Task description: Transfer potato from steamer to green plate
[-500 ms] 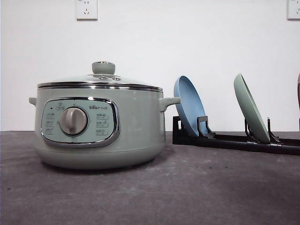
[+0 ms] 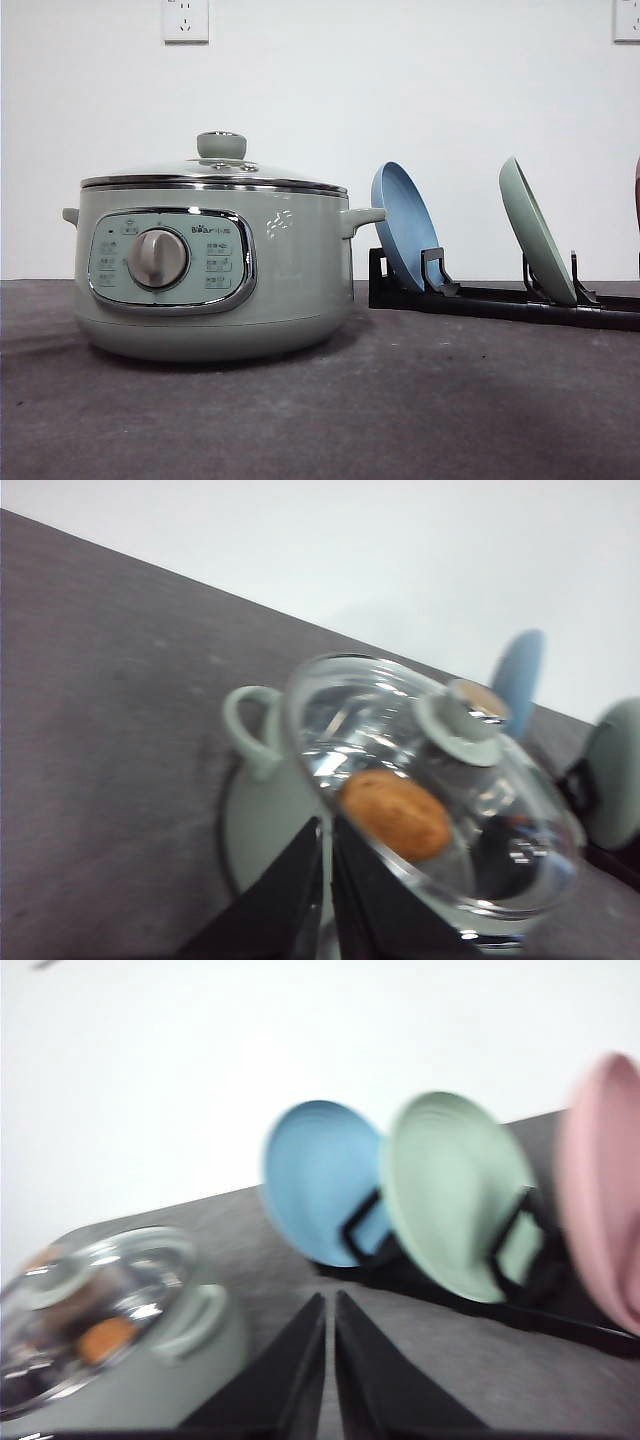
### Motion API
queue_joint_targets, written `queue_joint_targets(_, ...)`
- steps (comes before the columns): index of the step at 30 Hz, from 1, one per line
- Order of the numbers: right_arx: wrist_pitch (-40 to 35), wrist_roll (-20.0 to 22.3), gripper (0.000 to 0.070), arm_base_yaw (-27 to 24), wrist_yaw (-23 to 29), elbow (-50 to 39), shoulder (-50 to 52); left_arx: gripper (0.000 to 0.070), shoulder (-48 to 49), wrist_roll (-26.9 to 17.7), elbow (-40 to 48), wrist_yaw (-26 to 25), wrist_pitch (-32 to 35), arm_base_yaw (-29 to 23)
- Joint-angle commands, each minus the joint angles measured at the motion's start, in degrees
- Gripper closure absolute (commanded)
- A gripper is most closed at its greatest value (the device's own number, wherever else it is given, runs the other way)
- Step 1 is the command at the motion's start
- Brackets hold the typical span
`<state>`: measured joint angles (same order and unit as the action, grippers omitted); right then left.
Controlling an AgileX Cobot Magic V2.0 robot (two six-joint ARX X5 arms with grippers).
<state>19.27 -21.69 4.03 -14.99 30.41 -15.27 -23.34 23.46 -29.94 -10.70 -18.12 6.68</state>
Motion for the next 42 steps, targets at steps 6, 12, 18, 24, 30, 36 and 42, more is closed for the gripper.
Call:
queue_joint_targets(6, 9.7, 5.8, 0.0696, 0.1, -8.0, 13.7, -10.3, 0.0691, -10.4, -3.9, -13.5, -5.9, -4.1, 3.4)
queue_joint_targets(12, 15.9, 12.1, 0.0696, 1.3, -15.4, 22.0, -17.3, 0.0691, -18.5, -9.7, -24.3, -13.0, -12.7, 5.9)
queue_joint_targets(18, 21.0, 16.7, 0.0696, 4.4, -19.7, 26.7, -22.2, 0.0691, -24.2, -19.4, -32.6, -15.1, -22.1, 9.4)
queue_joint_targets(24, 23.9, 21.1, 0.0696, 6.7, -19.5, 28.6, -24.7, 0.0688, -25.5, -22.7, -35.3, -15.4, -24.3, 11.9)
queue_joint_targets(30, 23.6, 20.7, 0.0695, 6.8, -19.5, 28.6, -24.7, 0.0673, -25.4, -22.6, -35.3, -15.4, -24.1, 12.1)
queue_joint_targets(36, 23.6, 20.1, 0.0444, 6.8, -19.5, 28.6, -24.7, 0.0567, -25.5, -22.7, -35.3, -15.4, -24.1, 12.1)
queue_joint_targets(42, 23.6, 19.1, 0.0056, 6.8, -19.5, 28.6, -24.7, 0.0019, -25.5, -22.7, -35.3, -15.4, -24.1, 12.1)
